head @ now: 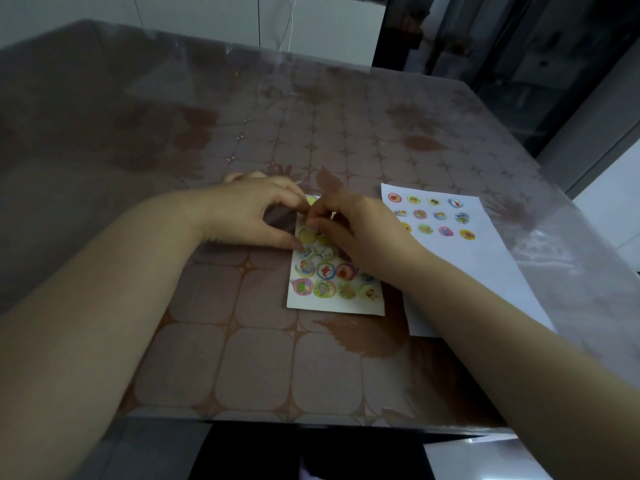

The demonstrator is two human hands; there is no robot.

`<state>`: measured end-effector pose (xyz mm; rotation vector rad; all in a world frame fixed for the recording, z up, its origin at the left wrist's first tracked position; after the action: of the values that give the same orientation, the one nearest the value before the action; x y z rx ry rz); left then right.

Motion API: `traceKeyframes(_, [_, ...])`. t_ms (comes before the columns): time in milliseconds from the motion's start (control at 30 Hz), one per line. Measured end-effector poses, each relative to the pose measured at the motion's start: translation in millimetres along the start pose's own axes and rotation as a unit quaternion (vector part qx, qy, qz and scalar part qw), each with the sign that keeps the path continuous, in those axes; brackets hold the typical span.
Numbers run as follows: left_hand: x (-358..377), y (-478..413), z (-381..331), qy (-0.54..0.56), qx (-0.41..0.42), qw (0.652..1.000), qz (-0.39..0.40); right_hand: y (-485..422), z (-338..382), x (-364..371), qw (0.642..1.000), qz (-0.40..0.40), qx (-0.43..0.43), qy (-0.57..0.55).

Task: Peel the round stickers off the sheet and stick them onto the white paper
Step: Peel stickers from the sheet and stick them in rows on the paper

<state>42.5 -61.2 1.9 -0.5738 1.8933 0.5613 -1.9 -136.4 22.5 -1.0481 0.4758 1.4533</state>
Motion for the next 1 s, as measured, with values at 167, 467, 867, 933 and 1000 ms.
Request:
traceKeyframes(167, [-1.6,0.1,-0.3,-0.002,-0.007,1.000,-0.007,-1.1,5.1,-2.8,0.999,-0.016,-0.023,0.025])
traceKeyframes(467, [-3.0,-0.9,1.2,-0.021,0.009,0.999,-0.036,5.5,-11.2,-67.0,0.993,-0.037,0.038,-0.103])
traceKeyframes(867, [-0.8,-3.0,0.5,-0.015,0.012,0.999,-0.051,64.2,-66.3,-73.0,0.992,-0.034,0.086,0.086])
traceKeyframes(933, [0.2,-3.5,0.6,-0.011,0.010,0.999,-0.045,66.0,-65.4,-72.6,0.993,-0.050,0.064,0.092])
traceKeyframes(1000, [1.3,-3.9,1.7,-0.008,0.011,0.999,-0.040,67.0,-63.7,-73.5,0.993,-0.056,0.048,0.093])
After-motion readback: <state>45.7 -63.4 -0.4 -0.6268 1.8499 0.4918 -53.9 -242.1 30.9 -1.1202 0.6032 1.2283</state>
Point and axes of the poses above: each hand's wrist, its own y-axis away from the middle knuckle, its own x-axis out of the palm, z = x × y, the point moved 10 cm from there along -y, towards the middle knuckle, and after that the axes turned 4 degrees about -x, right-handed, at the moved point
